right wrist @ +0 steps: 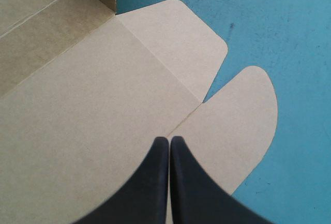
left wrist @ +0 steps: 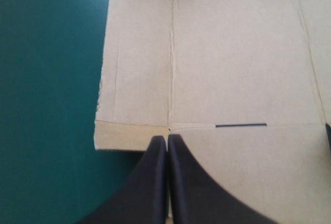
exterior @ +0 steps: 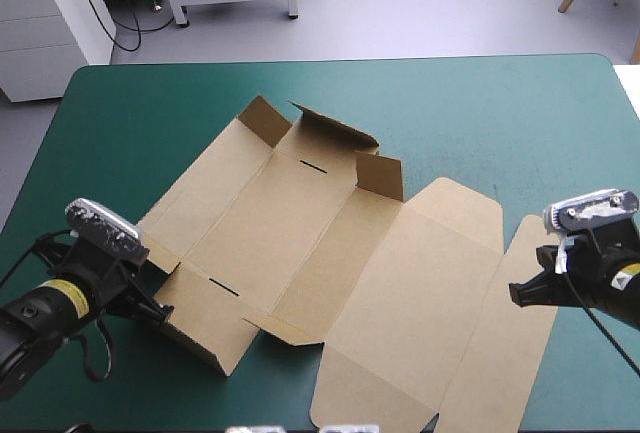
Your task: Fold the box
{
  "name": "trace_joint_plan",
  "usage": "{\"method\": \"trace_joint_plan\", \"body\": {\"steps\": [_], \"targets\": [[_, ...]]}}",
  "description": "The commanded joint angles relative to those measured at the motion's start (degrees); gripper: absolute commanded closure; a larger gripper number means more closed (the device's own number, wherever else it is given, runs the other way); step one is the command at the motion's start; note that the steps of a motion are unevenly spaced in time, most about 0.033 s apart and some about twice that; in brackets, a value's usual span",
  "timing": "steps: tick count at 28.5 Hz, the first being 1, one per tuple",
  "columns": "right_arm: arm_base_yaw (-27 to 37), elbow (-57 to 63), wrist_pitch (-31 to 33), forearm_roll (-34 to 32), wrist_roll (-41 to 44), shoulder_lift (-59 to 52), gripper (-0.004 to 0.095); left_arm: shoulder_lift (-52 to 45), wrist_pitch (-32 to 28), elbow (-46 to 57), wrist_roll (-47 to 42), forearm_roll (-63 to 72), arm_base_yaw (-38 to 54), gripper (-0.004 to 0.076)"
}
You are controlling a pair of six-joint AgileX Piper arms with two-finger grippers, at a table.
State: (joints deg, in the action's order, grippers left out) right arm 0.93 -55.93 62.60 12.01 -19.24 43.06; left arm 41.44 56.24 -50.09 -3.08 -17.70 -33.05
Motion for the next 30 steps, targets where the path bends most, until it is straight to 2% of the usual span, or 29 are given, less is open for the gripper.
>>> {"method": "trace_joint_plan", "body": {"steps": [1, 7, 13, 15, 18, 20, 24, 30], "targets": [[-0.22, -3.89, -3.05, 1.13, -1.50, 4.27, 0.0918, 4.73, -3.86, -5.37, -4.55, -4.82, -0.34, 0.0734], [-0.22, -5.22, -3.13, 2.14, -1.72, 7.40, 0.0742, 8.70, -4.88, -7.12, -4.91, -7.18, -0.34, 0.0732], [-0.22, -5.22, -3.93, 2.52, -1.85, 7.52, 0.0647, 9.11, -4.78, -7.12, -4.91, -7.18, -0.34, 0.0733], [-0.22, -5.24, -3.94, 3.56, -2.13, 7.52, 0.0559, 9.11, -4.78, -7.12, -4.91, -7.18, -0.34, 0.0733], [-0.22, -5.55, -3.93, 5.75, -4.33, 7.61, 0.0360, 9.11, -4.67, -7.12, -4.91, -7.18, -0.34, 0.0733], [-0.22, -6.27, -4.13, 7.73, -8.19, 7.64, 0.0296, 9.11, -4.77, -7.12, -4.63, -7.18, -0.34, 0.0733], [-0.22, -10.04, -2.68, 9.80, -10.26, 9.71, 0.0291, 9.11, -4.77, -7.12, -4.63, -7.57, -0.34, 0.0733], [-0.22, -19.26, 5.98, 11.12, -9.58, 17.19, 0.0289, 9.11, -3.71, -7.12, -4.86, -8.48, -0.34, 0.0733]]}}
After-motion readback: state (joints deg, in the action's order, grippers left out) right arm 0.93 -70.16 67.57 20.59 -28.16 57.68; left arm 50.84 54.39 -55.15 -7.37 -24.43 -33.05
